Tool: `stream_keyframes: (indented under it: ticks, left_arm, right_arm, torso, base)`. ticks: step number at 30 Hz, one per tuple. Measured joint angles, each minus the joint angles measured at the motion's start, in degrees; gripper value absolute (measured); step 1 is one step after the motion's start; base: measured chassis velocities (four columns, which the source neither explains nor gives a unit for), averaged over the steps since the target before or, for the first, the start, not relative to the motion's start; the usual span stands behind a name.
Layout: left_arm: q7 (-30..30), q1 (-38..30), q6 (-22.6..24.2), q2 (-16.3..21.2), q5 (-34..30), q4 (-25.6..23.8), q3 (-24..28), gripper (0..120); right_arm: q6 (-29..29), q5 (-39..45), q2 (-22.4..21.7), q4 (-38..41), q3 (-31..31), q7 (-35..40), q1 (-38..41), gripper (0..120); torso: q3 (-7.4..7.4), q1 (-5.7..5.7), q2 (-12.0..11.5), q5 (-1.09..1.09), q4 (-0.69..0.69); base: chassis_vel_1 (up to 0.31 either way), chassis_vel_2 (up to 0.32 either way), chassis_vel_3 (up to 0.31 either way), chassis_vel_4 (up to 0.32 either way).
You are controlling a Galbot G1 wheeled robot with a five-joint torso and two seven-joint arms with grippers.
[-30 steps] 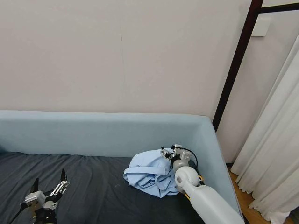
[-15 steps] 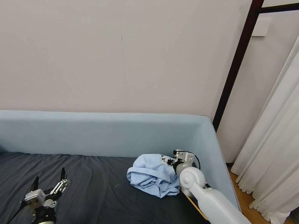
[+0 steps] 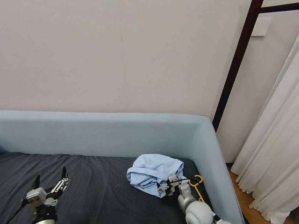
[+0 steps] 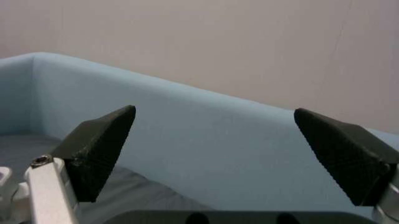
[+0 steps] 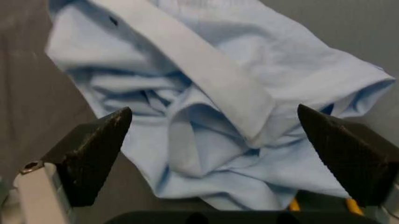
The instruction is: Pick up the clothes from the sofa and hang them on the clothes hanger.
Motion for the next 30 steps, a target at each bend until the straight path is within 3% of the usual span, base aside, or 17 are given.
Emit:
stream_keyframes:
  ticks: [3,30]
  left_arm:
    - [0.0,0.3,0.1,-0.5,0.4,-0.4,0.0,100]
    - [0.1,1.8,-0.7,-3.0,2.0,-1.6,-0.5,100]
  right_arm:
    - [1.0,-5.7,0.9,-3.6,-0.4,2.0,0.4,100]
    - [6.1,-25.8,8.4,-18.2,-1.4,11.3,4.0,100]
  torso:
    - [0.0,0.0,0.0,0.0,0.0]
    - [0.01,0.01,0.0,0.0,0.0]
  base:
    - [0.0,0.0,0.0,0.0]
    - [0.0,0.0,0.0,0.0]
